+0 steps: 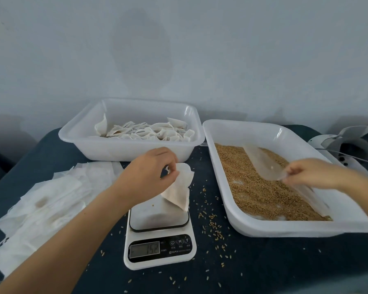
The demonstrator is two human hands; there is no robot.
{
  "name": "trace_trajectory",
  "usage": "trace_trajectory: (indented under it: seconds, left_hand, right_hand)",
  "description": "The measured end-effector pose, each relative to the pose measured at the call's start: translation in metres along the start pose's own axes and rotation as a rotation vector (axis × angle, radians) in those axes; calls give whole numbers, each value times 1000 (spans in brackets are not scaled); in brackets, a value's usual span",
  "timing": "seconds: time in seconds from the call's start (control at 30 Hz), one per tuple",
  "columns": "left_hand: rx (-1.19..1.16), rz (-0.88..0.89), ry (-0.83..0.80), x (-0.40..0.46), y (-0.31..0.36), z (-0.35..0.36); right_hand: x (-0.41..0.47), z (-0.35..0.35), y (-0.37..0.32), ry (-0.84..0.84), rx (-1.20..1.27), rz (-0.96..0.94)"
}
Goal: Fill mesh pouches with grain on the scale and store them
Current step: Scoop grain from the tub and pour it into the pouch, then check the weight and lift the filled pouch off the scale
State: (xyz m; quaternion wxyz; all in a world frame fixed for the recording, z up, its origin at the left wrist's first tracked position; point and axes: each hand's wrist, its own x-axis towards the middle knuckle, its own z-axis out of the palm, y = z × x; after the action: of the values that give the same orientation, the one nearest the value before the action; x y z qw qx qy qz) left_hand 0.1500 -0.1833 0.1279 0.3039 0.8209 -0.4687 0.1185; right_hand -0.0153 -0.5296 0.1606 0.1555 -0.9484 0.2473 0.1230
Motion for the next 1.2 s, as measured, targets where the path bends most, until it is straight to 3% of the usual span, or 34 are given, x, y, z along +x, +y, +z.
trace_trajectory:
  seconds: [0.3, 0.37, 0.5, 0.6, 0.67, 0.77, 0.87, 1.07, 1.2]
  left_hand:
    - [-90, -87, -135, 1, 0, -18]
    - [-124, -111, -119, 1, 0, -21]
    - [-142, -104, -79, 3, 0, -28]
    - [-108, -86, -48, 3, 0, -32]
    - [-141, -85, -15, 2, 0, -32]
    - [-181, -79, 35, 0, -3, -32]
    - [-217, -76, 76, 0, -10, -33]
    - [-73, -229, -9, -3, -32, -26]
    - [13, -211, -29, -12, -34, -19]
  right_hand:
    - [13, 38, 10, -111, -213, 135]
    - [8, 30, 0, -66, -247, 116]
    - [-18, 6, -65, 227, 54, -230]
    - [-33, 6, -134, 191, 224, -502]
    - [-29, 16, -175, 103, 168, -595]
    - [-9, 33, -222, 25, 50, -653]
    - [13, 42, -249, 65, 27, -674]
    - [28, 55, -255, 202, 49, -684]
    - [23, 66, -251, 188, -64, -704]
